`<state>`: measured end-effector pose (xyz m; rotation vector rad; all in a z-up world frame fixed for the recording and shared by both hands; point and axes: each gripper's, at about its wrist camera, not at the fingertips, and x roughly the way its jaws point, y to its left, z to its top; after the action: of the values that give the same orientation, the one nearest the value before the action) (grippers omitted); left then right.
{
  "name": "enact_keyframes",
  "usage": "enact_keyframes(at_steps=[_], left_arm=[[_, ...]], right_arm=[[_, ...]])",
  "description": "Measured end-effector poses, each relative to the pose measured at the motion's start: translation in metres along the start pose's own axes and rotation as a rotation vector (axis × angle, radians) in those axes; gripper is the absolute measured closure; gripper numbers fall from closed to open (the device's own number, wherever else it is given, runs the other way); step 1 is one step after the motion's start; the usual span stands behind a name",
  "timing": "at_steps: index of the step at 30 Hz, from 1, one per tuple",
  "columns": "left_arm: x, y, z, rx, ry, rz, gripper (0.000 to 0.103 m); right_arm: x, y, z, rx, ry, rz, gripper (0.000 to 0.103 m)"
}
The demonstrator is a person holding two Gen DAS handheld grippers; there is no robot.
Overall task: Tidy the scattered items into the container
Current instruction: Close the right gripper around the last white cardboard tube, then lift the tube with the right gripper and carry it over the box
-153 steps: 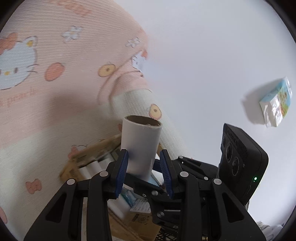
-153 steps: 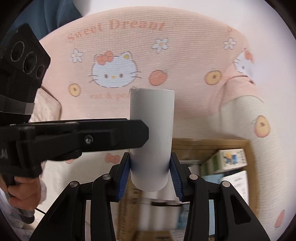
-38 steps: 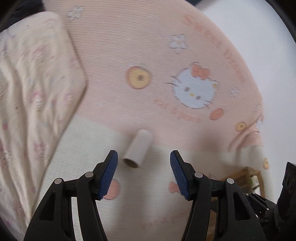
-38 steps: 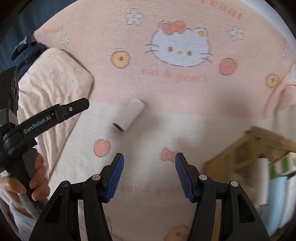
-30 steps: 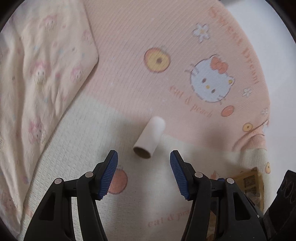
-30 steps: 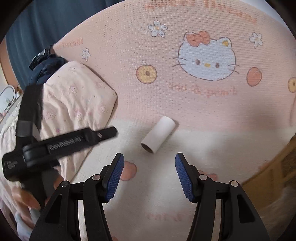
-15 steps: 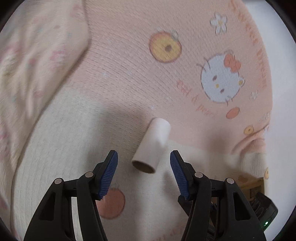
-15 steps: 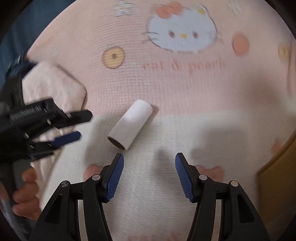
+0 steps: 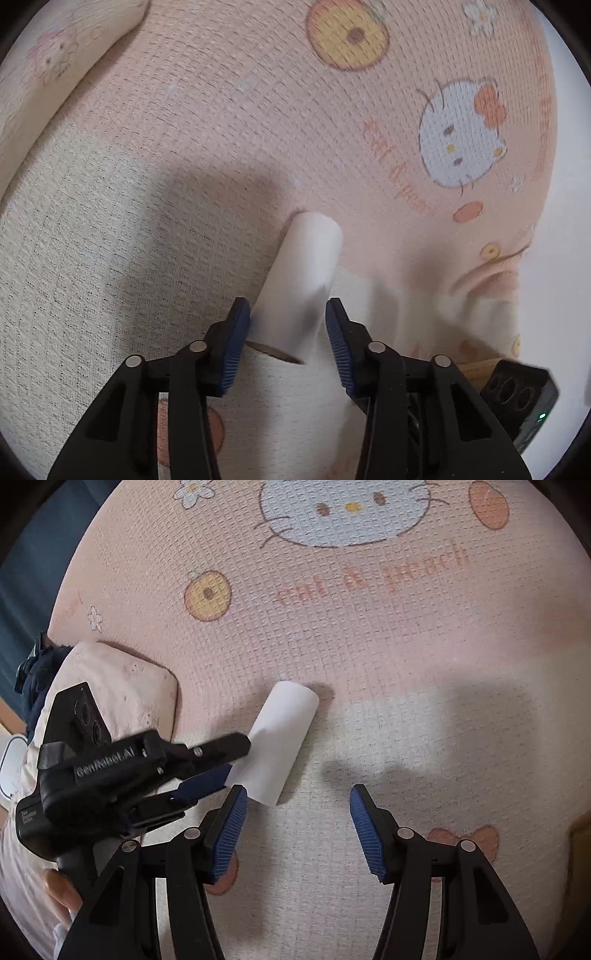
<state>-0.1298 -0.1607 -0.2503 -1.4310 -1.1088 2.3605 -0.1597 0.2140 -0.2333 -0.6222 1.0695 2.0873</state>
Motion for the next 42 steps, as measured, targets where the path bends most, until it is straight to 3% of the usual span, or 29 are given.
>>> enact_keyframes(at_steps=[4, 9, 18, 25, 28, 36, 42], left_arm=[[0.009, -0.009, -0.009, 0.000, 0.013, -0.024, 0.062], [0.015, -0.015, -0.016, -0.001, 0.023, -0.035, 0.064], [0.015, -0.023, -0.029, 0.033, 0.060, -0.036, 0.064], [0.011, -0.023, -0.047, 0.012, 0.071, -0.082, 0.072], [0.006, -0.024, -0.053, 0.021, 0.071, -0.087, 0.074], [0.002, -0.027, -0.069, 0.021, 0.081, -0.088, 0.074], [-0.006, -0.037, -0.102, 0.063, 0.091, -0.072, 0.074]], right_arm=[[-0.002, 0.004, -0.002, -0.002, -0.014, 0.050, 0.048], [0.007, -0.001, -0.008, -0.012, 0.008, 0.046, 0.048], [0.007, -0.002, -0.010, -0.097, -0.028, -0.004, 0.048], [0.006, -0.007, -0.019, -0.045, 0.018, 0.049, 0.049], [0.006, -0.008, -0.025, -0.061, 0.038, 0.021, 0.062], [0.001, -0.011, -0.028, -0.061, 0.069, 0.009, 0.062], [-0.019, -0.013, -0.045, -0.057, 0.119, -0.026, 0.062]])
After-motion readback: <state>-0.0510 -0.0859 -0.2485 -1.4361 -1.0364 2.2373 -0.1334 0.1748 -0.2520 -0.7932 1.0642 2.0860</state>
